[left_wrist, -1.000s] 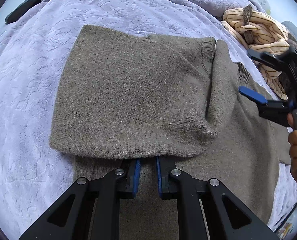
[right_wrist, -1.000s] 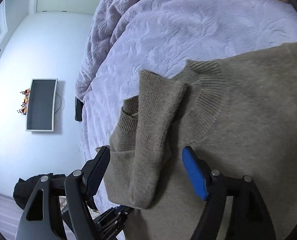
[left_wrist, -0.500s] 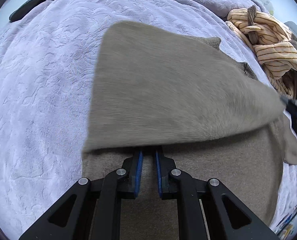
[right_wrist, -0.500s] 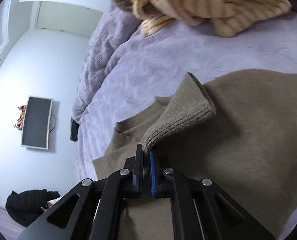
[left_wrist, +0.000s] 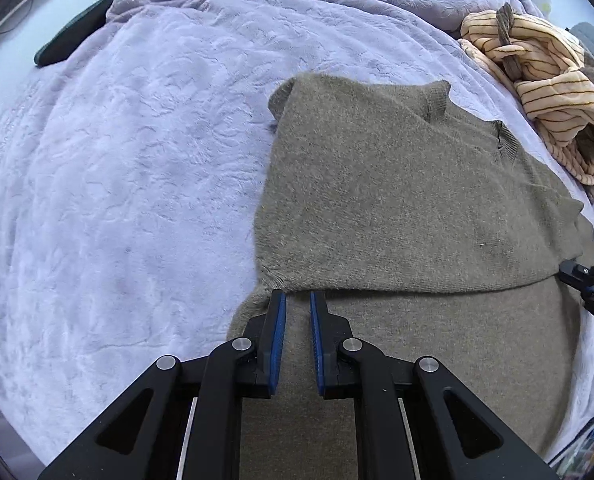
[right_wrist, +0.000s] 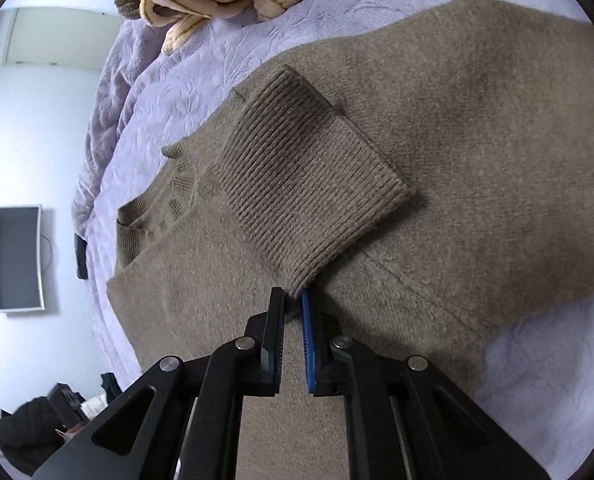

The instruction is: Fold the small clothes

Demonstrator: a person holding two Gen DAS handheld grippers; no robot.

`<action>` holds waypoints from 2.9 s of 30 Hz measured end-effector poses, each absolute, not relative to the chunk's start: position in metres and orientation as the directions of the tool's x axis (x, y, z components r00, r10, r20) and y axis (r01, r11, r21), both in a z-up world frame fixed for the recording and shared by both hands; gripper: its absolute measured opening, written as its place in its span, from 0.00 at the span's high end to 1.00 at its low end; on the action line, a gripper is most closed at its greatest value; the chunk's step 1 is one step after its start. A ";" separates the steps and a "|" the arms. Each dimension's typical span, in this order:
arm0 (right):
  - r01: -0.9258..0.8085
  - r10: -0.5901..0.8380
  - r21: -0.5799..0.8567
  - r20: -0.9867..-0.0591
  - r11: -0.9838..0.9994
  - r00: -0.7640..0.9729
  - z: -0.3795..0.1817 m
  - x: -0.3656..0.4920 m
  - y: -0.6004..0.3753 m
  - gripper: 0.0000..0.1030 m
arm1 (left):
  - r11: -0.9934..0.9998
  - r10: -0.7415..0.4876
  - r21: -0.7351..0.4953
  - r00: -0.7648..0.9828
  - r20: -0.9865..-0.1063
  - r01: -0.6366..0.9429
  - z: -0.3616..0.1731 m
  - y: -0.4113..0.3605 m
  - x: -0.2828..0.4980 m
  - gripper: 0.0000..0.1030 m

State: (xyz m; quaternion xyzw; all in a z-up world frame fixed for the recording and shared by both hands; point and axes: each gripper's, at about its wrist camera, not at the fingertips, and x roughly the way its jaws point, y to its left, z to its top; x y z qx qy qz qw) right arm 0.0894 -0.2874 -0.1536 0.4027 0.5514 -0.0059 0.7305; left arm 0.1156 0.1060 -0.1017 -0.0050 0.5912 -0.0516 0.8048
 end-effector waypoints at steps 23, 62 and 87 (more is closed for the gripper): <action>-0.319 0.502 0.454 -0.861 0.832 0.083 -0.062 0.276 -0.010 0.49 | 0.899 -0.437 -0.419 0.200 -0.877 0.128 -0.138 0.138 0.169 0.13; -0.076 0.484 0.479 -0.869 0.875 0.098 -0.086 0.270 -0.055 0.56 | 0.978 -0.185 -0.208 0.366 -0.912 -0.024 -0.124 0.168 0.213 0.22; 0.403 0.372 0.404 -0.914 0.821 0.159 -0.115 0.036 -0.215 0.35 | 0.974 -0.205 -0.181 0.192 -0.960 0.135 -0.092 0.107 0.097 0.22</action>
